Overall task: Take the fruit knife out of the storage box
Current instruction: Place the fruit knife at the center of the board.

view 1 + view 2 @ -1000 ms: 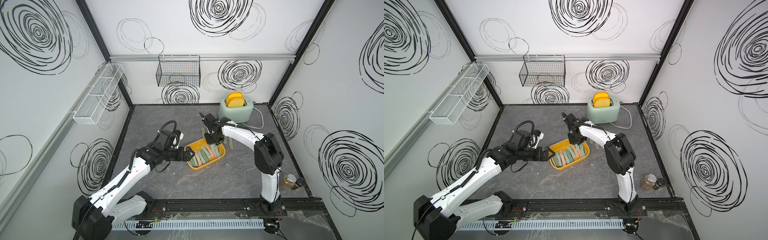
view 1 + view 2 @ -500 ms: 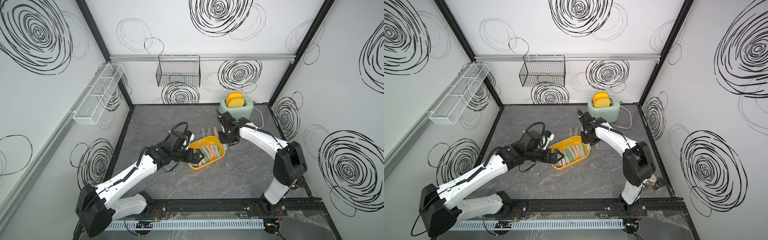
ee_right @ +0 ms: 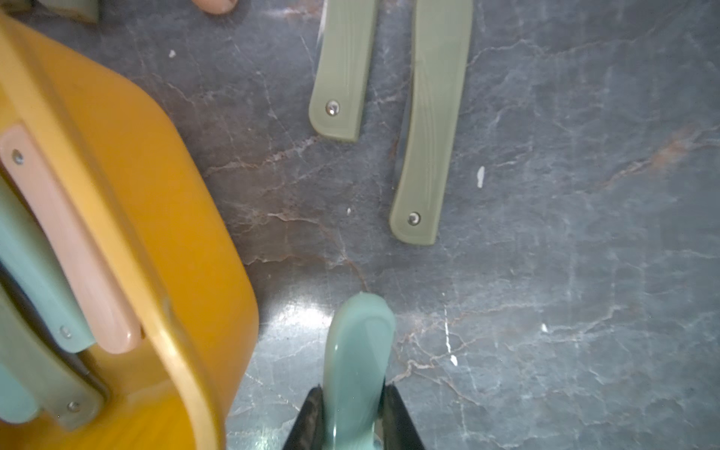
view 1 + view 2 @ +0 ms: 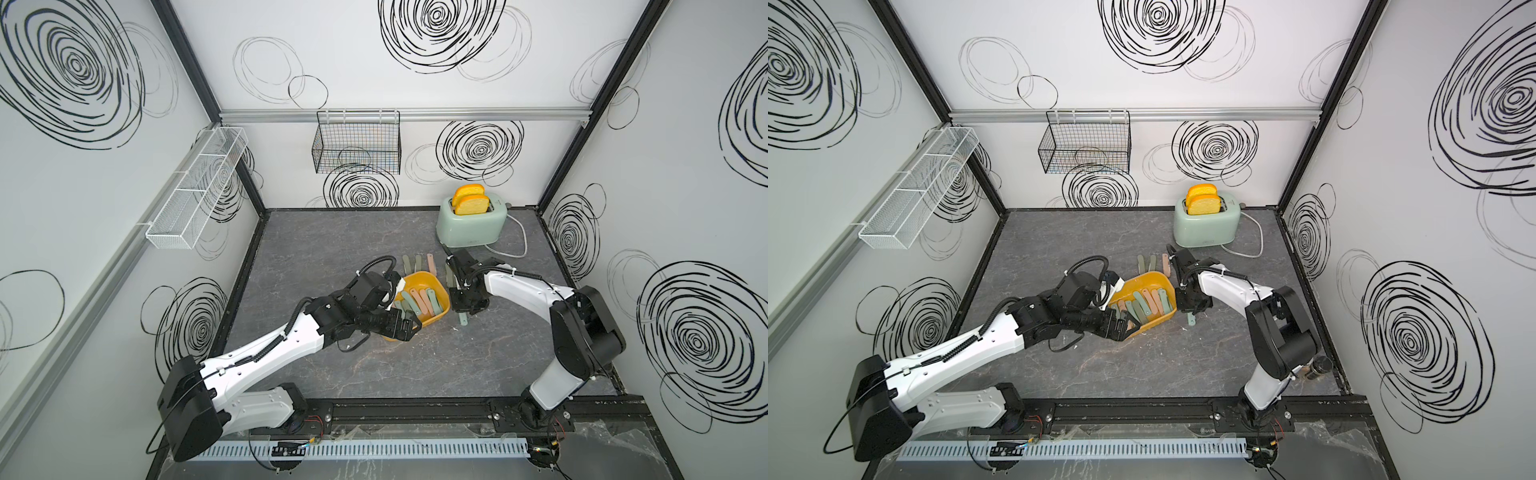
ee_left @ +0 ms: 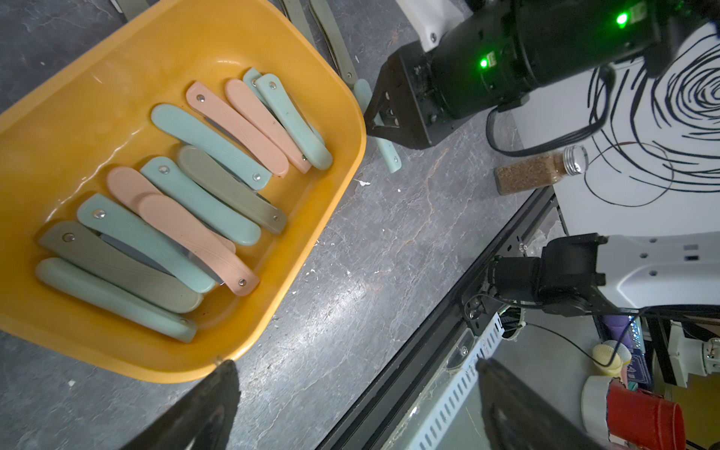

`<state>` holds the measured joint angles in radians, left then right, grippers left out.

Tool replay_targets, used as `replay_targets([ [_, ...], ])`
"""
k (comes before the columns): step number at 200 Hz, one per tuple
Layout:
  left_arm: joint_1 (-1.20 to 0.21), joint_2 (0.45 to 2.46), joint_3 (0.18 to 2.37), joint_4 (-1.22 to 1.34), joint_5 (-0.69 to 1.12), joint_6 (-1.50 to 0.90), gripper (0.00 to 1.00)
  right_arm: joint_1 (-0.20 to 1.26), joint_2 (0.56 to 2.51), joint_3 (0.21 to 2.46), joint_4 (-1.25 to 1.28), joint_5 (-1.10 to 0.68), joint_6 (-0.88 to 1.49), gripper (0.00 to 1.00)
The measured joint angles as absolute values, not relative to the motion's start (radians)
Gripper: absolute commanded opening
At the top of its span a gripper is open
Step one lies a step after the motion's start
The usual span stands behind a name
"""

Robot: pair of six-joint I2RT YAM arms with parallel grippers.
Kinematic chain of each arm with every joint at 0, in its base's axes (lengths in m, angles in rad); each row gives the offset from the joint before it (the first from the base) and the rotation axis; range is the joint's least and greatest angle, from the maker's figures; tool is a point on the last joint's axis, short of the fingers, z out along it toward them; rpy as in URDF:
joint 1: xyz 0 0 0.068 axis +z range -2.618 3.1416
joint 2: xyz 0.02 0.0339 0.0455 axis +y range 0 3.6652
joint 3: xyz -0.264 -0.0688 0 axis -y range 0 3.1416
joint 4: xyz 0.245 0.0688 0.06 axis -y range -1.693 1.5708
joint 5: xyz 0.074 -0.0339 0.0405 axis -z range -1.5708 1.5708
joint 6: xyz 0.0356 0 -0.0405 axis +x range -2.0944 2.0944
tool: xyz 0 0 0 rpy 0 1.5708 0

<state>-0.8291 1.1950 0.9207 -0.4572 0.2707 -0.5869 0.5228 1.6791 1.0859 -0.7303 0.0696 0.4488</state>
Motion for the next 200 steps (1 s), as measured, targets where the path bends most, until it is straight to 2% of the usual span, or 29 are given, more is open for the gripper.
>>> replay_targets([
  [86, -0.83, 1.195, 0.91, -0.462, 0.251, -0.587, 0.98, 0.511, 1.733, 1.027, -0.661, 0.066, 0.448, 0.26],
  [150, -0.828, 1.188, 0.905, -0.471, 0.245, -0.583, 0.98, 0.509, 1.723, 1.018, -0.655, 0.07, 0.448, 0.35],
  [200, -0.783, 1.187, 0.918, -0.508, 0.247, -0.561, 0.98, 0.507, 1.681, 1.063, -0.696, 0.083, 0.449, 0.35],
])
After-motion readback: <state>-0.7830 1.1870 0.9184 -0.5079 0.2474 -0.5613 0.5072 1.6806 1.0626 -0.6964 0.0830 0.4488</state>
